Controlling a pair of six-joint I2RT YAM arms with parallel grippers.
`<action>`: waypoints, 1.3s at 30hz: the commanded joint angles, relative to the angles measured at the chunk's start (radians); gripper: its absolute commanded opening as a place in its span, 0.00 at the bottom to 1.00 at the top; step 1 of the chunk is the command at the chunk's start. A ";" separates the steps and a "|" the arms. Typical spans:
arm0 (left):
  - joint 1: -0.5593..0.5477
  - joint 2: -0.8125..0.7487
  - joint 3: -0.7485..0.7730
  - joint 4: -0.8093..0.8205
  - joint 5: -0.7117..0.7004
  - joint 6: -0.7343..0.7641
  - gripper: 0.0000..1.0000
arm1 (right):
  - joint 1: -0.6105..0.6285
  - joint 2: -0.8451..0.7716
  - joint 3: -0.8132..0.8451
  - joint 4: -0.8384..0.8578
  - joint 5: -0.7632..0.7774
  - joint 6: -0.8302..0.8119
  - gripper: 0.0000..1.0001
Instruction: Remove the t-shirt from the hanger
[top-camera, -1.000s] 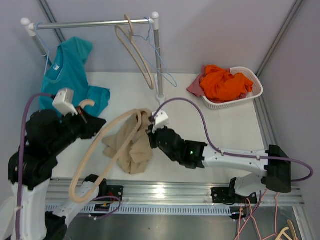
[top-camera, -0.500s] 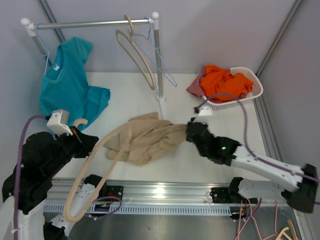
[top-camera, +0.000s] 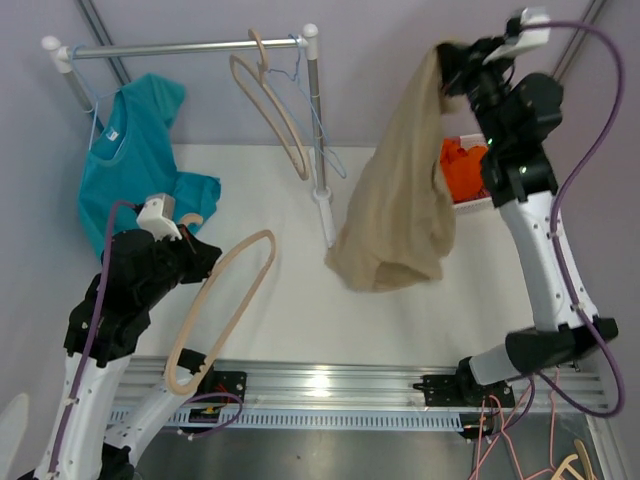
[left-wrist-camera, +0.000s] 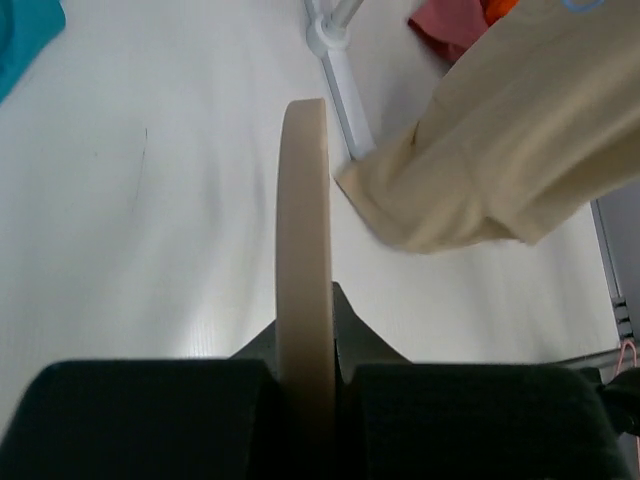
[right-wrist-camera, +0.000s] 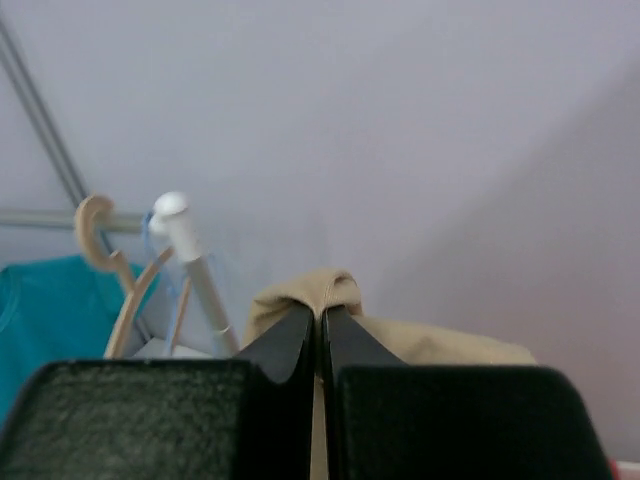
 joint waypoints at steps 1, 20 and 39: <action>-0.002 -0.005 0.005 0.119 -0.045 0.019 0.01 | -0.125 0.113 0.323 0.174 -0.178 0.036 0.00; 0.266 0.397 0.337 0.317 -0.120 -0.015 0.01 | -0.443 0.578 0.603 -0.440 -0.316 0.299 0.00; 0.331 0.744 0.571 0.484 0.093 0.222 0.01 | -0.385 0.836 0.151 -0.718 0.159 0.158 0.00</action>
